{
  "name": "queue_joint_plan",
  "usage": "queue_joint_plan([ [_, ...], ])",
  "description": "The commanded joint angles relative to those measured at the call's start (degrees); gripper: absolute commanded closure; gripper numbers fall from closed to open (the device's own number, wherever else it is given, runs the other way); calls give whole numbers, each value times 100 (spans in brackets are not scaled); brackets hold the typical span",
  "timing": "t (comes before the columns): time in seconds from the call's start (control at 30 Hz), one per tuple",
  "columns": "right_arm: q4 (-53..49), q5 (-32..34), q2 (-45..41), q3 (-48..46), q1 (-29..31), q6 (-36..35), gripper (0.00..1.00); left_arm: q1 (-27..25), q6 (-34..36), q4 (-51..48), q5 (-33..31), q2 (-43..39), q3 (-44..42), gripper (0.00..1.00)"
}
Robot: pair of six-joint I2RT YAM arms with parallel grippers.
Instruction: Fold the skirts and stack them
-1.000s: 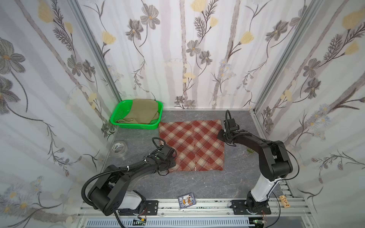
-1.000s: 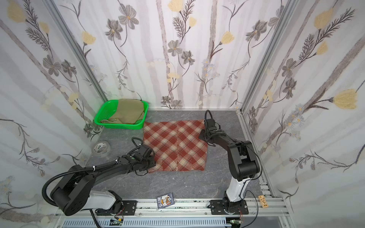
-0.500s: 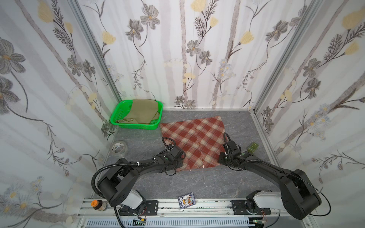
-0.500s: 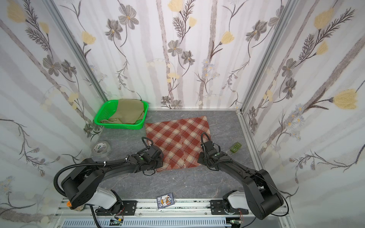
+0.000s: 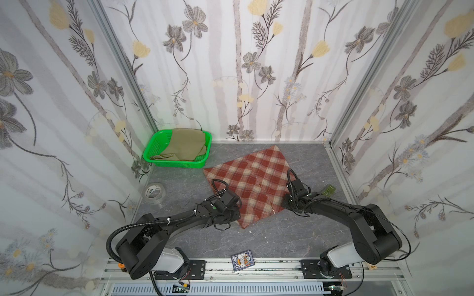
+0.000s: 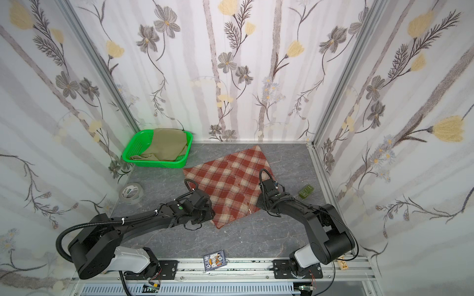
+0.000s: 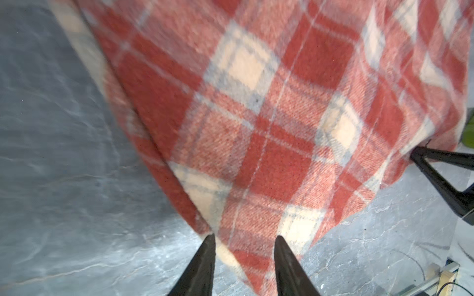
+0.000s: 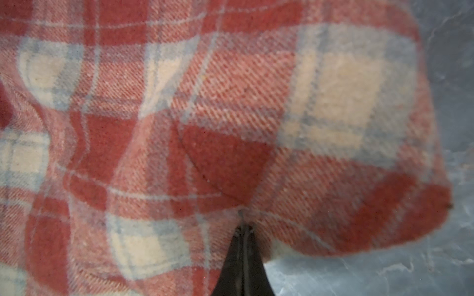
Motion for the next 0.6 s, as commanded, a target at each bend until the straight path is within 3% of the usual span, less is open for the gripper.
queue_joint_plan([
  [0.0, 127, 269, 84, 79, -129, -150, 100, 554, 662, -96, -115, -48, 343, 57],
  [0.13, 24, 407, -15, 180, -197, -374, 100, 1181, 1367, -94, -387, 432, 1098, 55],
  [0.23, -73, 579, -296, 273, 74, -456, 100, 1443, 1684, -81, -613, 1063, 1675, 56],
  [0.4, -156, 533, -584, 533, 742, -435, 100, 1612, 2052, -44, -1023, 2158, 2229, 60],
  [0.57, 205, 53, -163, 611, 1339, -343, 100, 1694, 2136, 51, -975, 2841, 2348, 63],
])
